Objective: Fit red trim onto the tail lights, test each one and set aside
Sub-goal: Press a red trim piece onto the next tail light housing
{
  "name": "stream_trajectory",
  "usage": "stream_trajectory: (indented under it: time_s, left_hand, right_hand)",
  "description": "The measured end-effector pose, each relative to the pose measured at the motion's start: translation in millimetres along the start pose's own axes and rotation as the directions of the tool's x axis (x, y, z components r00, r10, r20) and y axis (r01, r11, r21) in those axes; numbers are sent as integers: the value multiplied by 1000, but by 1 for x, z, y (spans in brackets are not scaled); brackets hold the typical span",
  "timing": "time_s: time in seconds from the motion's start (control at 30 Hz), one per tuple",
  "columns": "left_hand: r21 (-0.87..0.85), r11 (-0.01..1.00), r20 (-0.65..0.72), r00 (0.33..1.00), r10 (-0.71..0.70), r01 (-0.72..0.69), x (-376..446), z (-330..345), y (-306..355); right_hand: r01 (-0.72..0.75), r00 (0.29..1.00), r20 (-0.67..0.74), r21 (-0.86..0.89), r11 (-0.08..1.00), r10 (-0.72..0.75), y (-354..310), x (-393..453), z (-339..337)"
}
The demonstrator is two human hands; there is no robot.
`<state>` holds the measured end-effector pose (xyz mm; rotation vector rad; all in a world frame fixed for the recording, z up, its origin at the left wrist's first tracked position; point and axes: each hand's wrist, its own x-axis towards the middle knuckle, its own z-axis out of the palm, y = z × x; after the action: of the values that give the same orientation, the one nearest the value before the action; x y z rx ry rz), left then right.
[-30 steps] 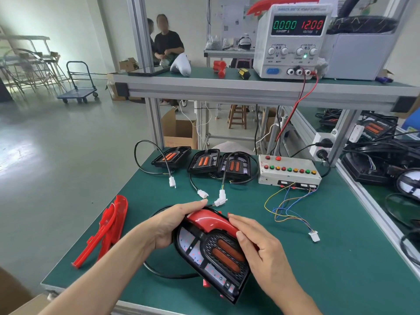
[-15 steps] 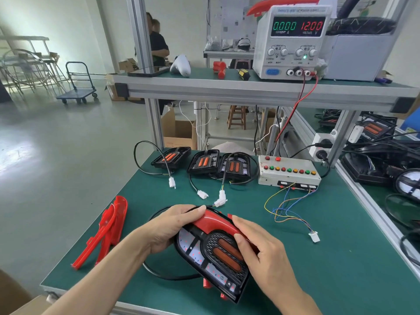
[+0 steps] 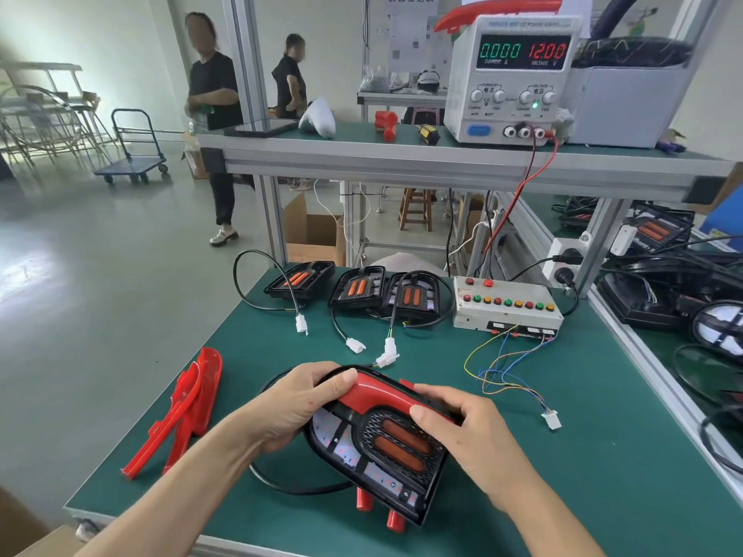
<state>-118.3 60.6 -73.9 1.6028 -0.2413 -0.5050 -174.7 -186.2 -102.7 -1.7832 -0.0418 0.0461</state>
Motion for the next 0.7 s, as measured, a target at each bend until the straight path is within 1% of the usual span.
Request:
stream_trajectory:
  time_s: [0.07, 0.13, 0.2, 0.37, 0.47, 0.63, 0.7]
  left_hand:
    - [-9, 1000, -14, 1000, 13, -13, 0, 1, 0]
    - [-3, 999, -35, 999, 32, -32, 1, 2, 0]
    - [19, 998, -63, 996, 56, -55, 1, 3, 0]
    - [18, 992, -69, 990, 126, -125, 0, 4, 0]
    - [17, 991, -48, 990, 134, -133, -1, 3, 0]
    - [138, 980, -49, 987, 154, -146, -1, -2, -3]
    - [161, 976, -58, 986, 158, -147, 0, -3, -5]
  right_hand:
    - [-57, 998, 4, 57, 997, 57, -3, 0, 0]
    - [-103, 994, 38, 60, 993, 101, -4, -1, 0]
    - [-111, 992, 67, 76, 991, 106, -3, -2, 0]
    - [-57, 997, 54, 172, 983, 49, -6, -4, 0]
    - [-18, 999, 34, 147, 989, 13, -8, -5, 0]
    - [10, 1000, 19, 139, 990, -13, -11, -7, 1]
    - [20, 1000, 20, 140, 990, -23, -12, -8, 1]
